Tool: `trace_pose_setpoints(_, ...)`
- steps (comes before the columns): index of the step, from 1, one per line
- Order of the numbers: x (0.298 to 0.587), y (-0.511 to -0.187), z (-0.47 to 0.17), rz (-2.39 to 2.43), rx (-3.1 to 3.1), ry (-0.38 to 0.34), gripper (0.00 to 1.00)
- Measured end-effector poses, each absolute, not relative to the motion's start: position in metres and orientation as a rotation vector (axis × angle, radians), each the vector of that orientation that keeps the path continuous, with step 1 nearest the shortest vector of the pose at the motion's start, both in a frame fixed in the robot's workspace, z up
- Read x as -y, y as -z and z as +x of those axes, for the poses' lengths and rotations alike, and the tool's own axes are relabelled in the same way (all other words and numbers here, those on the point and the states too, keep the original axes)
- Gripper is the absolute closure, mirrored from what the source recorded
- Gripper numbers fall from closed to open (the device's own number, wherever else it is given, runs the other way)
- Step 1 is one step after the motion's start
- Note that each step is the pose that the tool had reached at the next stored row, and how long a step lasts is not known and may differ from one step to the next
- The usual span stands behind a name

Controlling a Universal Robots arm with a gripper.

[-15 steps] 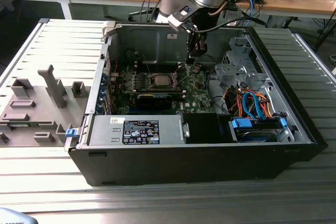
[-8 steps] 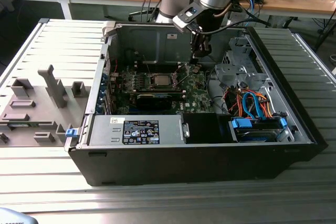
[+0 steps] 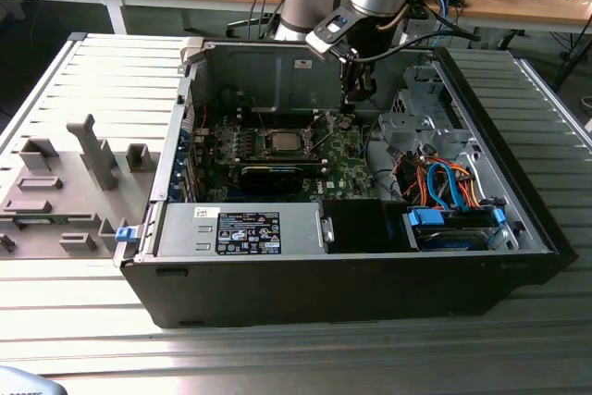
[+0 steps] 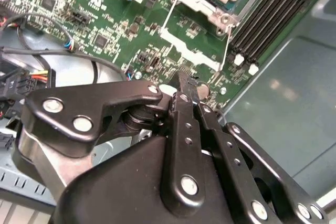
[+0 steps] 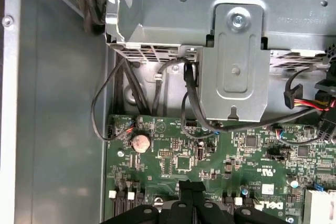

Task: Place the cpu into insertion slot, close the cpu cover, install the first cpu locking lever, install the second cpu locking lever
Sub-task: 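Close the cpu cover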

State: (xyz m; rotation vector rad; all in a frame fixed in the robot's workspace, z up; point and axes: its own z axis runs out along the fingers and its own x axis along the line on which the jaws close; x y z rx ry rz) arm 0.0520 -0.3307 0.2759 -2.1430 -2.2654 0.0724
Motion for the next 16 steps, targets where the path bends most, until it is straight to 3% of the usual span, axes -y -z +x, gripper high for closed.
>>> trace_pose_setpoints(16,0.3307,-0.2696,0.0520,-2.143,2.266,-0.072,0.89)
